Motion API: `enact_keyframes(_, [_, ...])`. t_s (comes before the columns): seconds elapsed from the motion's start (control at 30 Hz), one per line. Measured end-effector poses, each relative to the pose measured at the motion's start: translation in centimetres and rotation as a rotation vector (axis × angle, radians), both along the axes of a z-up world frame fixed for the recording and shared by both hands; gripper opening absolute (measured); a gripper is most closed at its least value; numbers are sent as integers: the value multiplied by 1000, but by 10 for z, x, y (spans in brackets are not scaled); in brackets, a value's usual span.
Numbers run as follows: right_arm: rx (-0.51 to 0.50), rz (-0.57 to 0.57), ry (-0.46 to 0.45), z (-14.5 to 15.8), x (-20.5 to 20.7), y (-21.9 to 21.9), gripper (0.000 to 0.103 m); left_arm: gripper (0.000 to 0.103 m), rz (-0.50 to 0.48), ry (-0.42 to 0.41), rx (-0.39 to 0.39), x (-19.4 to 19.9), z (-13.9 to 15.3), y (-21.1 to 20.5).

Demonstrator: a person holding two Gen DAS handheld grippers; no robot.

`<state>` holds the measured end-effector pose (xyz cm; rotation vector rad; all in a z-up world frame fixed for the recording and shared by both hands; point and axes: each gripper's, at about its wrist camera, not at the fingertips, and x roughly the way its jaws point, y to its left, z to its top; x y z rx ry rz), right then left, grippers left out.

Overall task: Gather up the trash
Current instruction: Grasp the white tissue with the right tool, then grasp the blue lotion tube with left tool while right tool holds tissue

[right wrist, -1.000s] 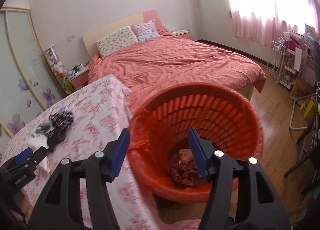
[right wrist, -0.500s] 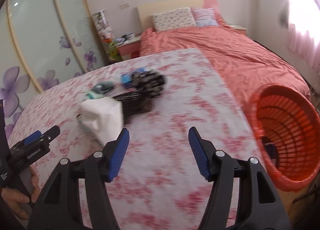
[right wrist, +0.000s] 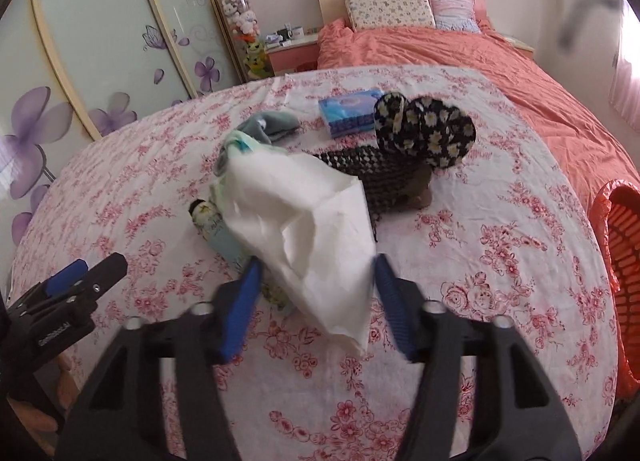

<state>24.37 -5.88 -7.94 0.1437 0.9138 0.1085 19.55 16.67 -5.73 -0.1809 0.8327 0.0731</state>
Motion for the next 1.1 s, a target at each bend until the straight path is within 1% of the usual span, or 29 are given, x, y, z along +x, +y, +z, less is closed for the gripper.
enact_keyframes(0.07, [12,-12,-13,0,-4,-7,46,92,-14,2,-6,2,-1,-6])
enact_keyframes(0.13, [4,-26,-26,2,-6,-12,45,92,-33,4,-20,4,0,-15])
enact_keyframes(0.3, [-52,-93,-70,9,-23,-35,45,92,-87,11,-77,10,1,-46])
enact_keyframes(0.4, [-58,-136,-75,10,-29,-53,46,92,-119,18,-91,16,1,-69])
enact_keyframes(0.5, [-55,-175,-68,7,-32,-72,45,92,-133,40,-80,24,-4,-91])
enact_keyframes(0.57, [-50,-190,-64,6,-35,-81,46,92,-126,54,-57,29,-8,-105])
enact_keyframes(0.67, [-45,-205,-59,3,-39,-92,46,92,-91,73,-9,38,-12,-117])
enact_keyframes(0.73, [-41,-208,-58,3,-39,-95,46,92,-62,87,10,44,-15,-121])
enact_keyframes(0.8, [-38,-212,-56,1,-40,-98,46,92,-33,100,23,48,-17,-120])
enact_keyframes(0.83, [-36,-213,-56,1,-40,-98,46,92,-15,103,47,50,-18,-118])
enact_keyframes(0.9, [-33,-215,-57,1,-42,-99,46,91,-8,104,61,49,-17,-114])
enact_keyframes(0.93, [-32,-217,-58,1,-42,-100,46,89,-3,106,79,47,-18,-108])
enact_keyframes(1.1, [-29,-221,-61,0,-41,-102,46,85,-45,95,115,32,-19,-85])
